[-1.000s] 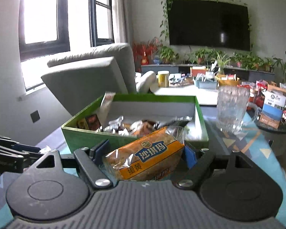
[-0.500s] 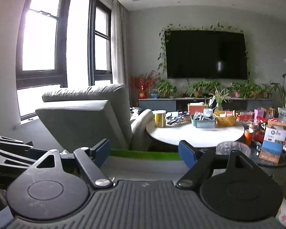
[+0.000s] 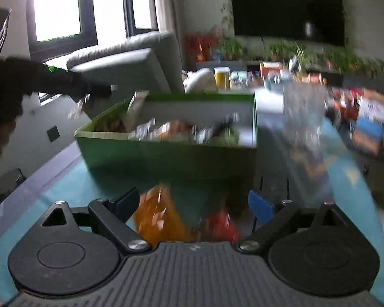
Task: Organize snacks
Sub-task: 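Carry both packs over green box and open both tools to drop them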
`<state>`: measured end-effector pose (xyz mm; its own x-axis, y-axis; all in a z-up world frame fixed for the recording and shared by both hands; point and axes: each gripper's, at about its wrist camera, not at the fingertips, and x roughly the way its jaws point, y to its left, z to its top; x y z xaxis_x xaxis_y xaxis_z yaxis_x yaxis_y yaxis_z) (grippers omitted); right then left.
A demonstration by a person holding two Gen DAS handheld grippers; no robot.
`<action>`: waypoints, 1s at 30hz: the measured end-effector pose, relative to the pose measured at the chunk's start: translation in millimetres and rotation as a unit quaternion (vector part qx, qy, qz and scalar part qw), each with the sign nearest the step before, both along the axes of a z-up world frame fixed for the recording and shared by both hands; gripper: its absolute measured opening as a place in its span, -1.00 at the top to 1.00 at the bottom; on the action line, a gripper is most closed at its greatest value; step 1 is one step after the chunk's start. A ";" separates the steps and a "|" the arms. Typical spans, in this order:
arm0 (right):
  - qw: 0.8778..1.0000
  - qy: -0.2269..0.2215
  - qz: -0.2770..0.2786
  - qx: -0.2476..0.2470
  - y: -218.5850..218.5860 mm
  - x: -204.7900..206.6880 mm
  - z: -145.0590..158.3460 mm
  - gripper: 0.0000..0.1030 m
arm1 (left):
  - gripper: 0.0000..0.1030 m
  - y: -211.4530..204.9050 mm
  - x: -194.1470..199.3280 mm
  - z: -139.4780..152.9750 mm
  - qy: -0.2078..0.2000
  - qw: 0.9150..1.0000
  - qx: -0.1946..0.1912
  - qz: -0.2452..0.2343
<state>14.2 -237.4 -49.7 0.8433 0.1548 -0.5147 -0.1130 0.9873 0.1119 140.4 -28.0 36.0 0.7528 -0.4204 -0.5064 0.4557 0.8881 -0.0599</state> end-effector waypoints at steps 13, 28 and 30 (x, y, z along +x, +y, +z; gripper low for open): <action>0.988 0.012 0.079 -0.129 45.6 22.7 -15.3 -0.42 | 0.24 11.9 -15.6 3.7 0.000 1.000 -0.005 0.010; 0.998 -0.050 0.025 -0.034 15.0 13.2 35.4 0.04 | 0.24 4.4 -15.9 7.1 -0.002 1.000 -0.011 0.002; 0.997 -0.072 0.012 -0.017 10.5 21.0 48.0 0.04 | 0.24 2.6 -12.7 9.5 -0.004 1.000 -0.013 0.003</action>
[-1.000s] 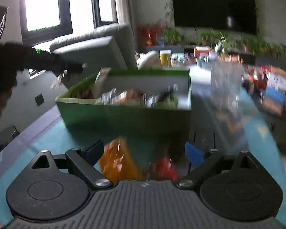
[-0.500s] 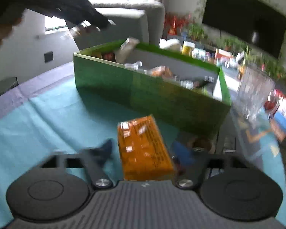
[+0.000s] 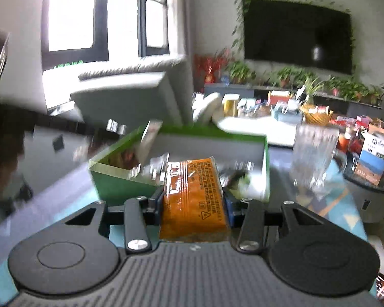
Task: Organize snacks
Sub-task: 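Carry both packs over green box and open both tools to drop them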
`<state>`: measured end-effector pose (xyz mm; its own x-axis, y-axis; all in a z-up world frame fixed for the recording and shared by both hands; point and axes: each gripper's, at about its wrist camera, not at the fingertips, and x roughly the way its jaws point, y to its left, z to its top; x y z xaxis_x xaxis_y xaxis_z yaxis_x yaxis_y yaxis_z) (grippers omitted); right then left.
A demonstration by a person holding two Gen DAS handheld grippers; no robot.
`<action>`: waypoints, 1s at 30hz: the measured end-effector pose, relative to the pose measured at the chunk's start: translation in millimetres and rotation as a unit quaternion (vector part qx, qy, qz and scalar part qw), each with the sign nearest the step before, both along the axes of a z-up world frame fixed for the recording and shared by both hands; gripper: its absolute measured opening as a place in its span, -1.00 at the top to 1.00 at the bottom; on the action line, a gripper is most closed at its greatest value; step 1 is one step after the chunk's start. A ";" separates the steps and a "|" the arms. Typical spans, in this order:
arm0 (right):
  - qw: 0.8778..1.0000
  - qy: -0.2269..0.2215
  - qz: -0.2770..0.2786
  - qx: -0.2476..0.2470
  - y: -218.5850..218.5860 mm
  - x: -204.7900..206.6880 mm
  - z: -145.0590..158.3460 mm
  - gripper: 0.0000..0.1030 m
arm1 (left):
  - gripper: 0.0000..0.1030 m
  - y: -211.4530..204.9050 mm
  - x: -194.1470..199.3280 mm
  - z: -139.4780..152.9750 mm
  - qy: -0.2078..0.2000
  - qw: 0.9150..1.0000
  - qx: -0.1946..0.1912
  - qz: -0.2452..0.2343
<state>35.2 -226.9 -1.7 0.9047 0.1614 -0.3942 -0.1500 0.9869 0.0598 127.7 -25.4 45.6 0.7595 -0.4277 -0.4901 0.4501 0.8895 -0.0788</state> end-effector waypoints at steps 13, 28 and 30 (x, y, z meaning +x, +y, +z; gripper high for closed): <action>0.998 -0.055 -0.020 0.031 -15.0 83.8 26.6 0.04 | 0.24 -31.3 51.7 7.6 -0.029 0.999 0.018 0.003; 0.999 -0.006 0.002 0.046 -23.9 95.5 11.2 -0.40 | 0.06 -26.3 73.1 -18.4 0.025 0.999 0.040 0.022; 0.999 -0.003 -0.004 0.041 -30.7 86.9 11.3 -0.41 | 0.05 -24.7 66.3 -15.0 0.021 0.999 0.038 0.017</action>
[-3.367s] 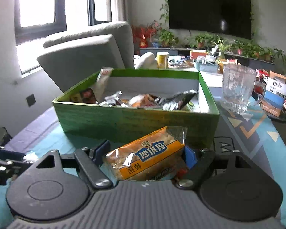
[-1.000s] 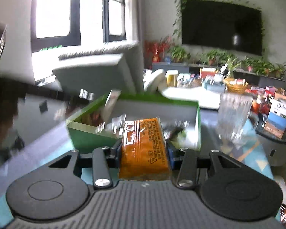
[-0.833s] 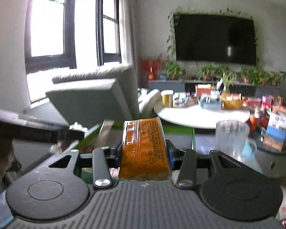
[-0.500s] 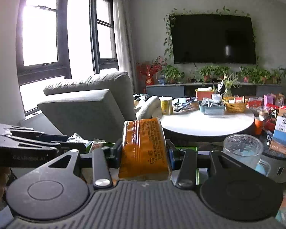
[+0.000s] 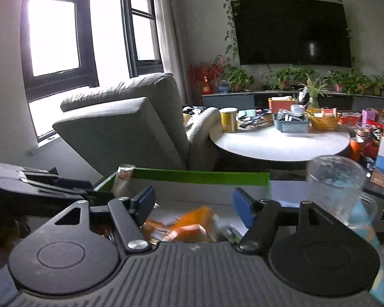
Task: Organize snacks
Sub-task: 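Carry both packs over green box and open both tools to drop them, then grasp red wrapped bar with left tool while right tool reaches brown round snack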
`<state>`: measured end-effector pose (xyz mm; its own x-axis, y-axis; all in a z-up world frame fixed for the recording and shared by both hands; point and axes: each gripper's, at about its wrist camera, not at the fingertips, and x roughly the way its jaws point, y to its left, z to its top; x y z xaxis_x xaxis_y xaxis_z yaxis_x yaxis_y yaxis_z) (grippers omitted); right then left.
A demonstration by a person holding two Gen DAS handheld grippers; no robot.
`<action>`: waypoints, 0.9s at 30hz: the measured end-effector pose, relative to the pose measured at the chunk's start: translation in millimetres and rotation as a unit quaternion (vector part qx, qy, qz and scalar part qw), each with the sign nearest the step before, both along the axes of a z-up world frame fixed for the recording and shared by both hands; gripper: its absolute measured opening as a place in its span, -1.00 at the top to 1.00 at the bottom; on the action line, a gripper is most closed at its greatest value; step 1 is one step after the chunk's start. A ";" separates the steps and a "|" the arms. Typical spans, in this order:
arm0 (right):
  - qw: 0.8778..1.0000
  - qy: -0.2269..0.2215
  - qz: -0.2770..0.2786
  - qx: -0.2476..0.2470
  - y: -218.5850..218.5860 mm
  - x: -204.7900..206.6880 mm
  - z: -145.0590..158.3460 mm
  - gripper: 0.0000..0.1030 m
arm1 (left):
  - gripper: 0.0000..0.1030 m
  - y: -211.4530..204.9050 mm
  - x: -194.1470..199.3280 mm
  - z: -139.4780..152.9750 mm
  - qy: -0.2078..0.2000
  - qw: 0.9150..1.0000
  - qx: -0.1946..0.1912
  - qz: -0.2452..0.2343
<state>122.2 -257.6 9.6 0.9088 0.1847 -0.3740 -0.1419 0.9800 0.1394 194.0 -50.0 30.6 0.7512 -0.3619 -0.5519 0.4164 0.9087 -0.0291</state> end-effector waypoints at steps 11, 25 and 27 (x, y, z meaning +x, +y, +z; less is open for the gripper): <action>0.995 0.065 -0.071 0.012 -45.2 -69.8 -32.7 -0.53 | 0.03 -24.2 -68.5 -3.7 0.032 0.984 -0.017 -0.174; 0.985 0.136 -0.106 -0.029 -22.5 -74.4 -75.5 -0.93 | 0.06 -76.3 -109.9 -62.4 0.080 0.953 0.062 -0.286; 0.983 0.143 -0.117 -0.011 -30.6 -77.6 -82.8 -0.98 | 0.06 -79.5 -109.9 -64.7 0.083 0.949 0.064 -0.297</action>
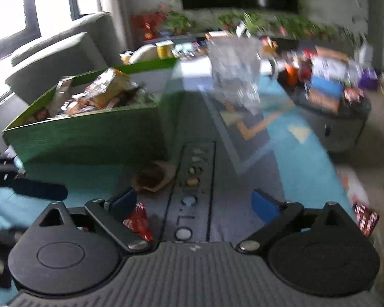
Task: Organize snacks
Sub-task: 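Grasp red wrapped bar with left tool while right tool reaches brown round snack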
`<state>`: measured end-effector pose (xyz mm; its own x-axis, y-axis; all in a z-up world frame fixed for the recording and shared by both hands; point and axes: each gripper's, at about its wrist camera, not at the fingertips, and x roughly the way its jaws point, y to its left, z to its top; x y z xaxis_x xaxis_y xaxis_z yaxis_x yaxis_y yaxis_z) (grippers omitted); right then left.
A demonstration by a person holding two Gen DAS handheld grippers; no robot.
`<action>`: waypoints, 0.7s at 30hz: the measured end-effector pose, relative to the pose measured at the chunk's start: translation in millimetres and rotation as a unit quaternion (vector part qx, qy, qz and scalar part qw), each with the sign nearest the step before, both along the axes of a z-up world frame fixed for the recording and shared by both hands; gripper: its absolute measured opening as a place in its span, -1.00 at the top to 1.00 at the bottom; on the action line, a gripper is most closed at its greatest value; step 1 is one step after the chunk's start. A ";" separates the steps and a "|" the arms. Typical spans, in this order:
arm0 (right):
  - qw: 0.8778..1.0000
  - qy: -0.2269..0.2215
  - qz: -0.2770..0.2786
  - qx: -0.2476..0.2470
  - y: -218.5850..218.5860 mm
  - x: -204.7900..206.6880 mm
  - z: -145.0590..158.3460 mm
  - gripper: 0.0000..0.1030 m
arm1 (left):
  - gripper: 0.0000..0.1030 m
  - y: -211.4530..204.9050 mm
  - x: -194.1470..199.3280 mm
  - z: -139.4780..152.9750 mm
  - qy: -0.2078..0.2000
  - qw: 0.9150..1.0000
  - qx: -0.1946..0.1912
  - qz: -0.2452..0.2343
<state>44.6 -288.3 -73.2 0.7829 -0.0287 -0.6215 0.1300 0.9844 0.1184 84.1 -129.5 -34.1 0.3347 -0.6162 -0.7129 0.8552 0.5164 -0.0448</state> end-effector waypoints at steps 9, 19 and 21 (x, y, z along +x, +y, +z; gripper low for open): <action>1.000 -0.010 -0.018 0.022 -6.5 -4.1 0.1 -0.98 | 0.05 -22.5 -6.7 -14.1 -0.014 1.000 0.013 -0.017; 1.000 -0.004 -0.004 0.010 -5.2 -5.1 -1.3 -0.98 | 0.10 -20.9 -6.2 -18.3 -0.015 1.000 -0.007 -0.002; 1.000 0.003 0.007 -0.006 -2.0 -4.3 -1.8 -0.98 | 0.33 -18.8 -7.2 -17.3 -0.019 1.000 -0.006 0.005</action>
